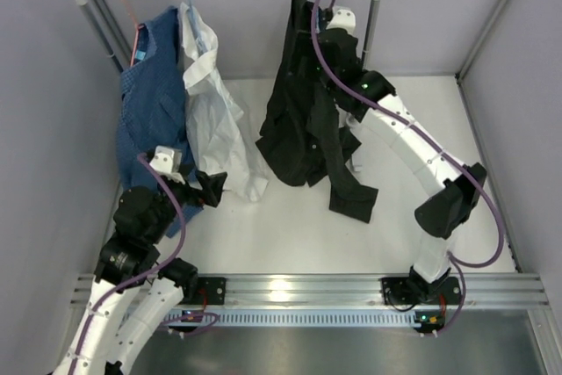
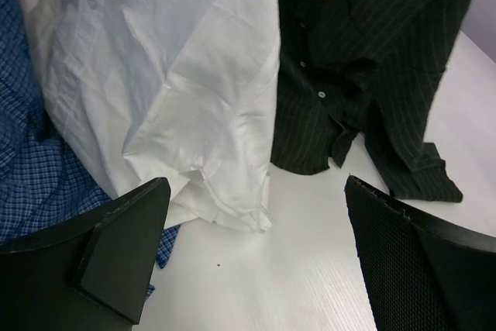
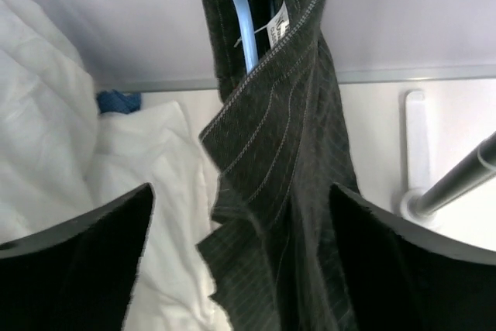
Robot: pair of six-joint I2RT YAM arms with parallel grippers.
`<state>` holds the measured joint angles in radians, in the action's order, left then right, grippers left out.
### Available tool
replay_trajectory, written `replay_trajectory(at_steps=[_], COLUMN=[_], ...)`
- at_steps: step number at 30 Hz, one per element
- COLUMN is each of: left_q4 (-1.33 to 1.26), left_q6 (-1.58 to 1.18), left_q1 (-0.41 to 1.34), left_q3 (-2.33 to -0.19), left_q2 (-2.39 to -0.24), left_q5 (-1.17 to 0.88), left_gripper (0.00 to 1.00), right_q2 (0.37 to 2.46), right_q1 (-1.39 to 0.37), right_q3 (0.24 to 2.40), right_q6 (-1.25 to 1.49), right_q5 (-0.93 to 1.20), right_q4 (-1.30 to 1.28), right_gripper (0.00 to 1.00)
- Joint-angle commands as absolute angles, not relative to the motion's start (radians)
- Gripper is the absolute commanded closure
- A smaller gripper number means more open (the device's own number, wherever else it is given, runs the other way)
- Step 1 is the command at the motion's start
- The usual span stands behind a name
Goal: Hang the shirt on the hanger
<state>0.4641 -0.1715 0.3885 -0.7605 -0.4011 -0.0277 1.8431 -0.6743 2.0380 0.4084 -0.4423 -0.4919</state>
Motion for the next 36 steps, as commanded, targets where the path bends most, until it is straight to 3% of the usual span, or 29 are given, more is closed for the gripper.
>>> replay_trajectory(at_steps=[1, 9, 19, 27, 36], left_q4=[0.426, 0.546, 0.638, 0.624, 0.624], left_q6=[-0.207, -0.278, -0.301, -0.291, -0.284], left_q1=[0.38, 0.379, 0.38, 0.379, 0.382], left_q3=[-0.753, -0.772, -0.752, -0.723, -0.712], left_q2=[-0.4, -0.374, -0.367, -0.281, -0.245], left_q5=[0.09, 0.307, 0.508, 0.415, 0.361], left_gripper=[0.02, 0.02, 0.02, 0.02, 0.02], right_q2=[1.695, 1.376, 0.728, 0.378, 0.341], right_q1=[-0.687, -0.678, -0.675, -0.675, -0.675], right_q3=[2.002, 1.714, 0.953, 0.861, 0.851], right_q6=[0.387, 0.289, 0.164, 0.195, 0.193], right_q5=[-0.402, -0.434, -0.641, -0.608, -0.673], right_q4=[-0.42, -0.423, -0.445, -0.623, -0.744], right_gripper=[0.01, 0.01, 0.01, 0.0, 0.01])
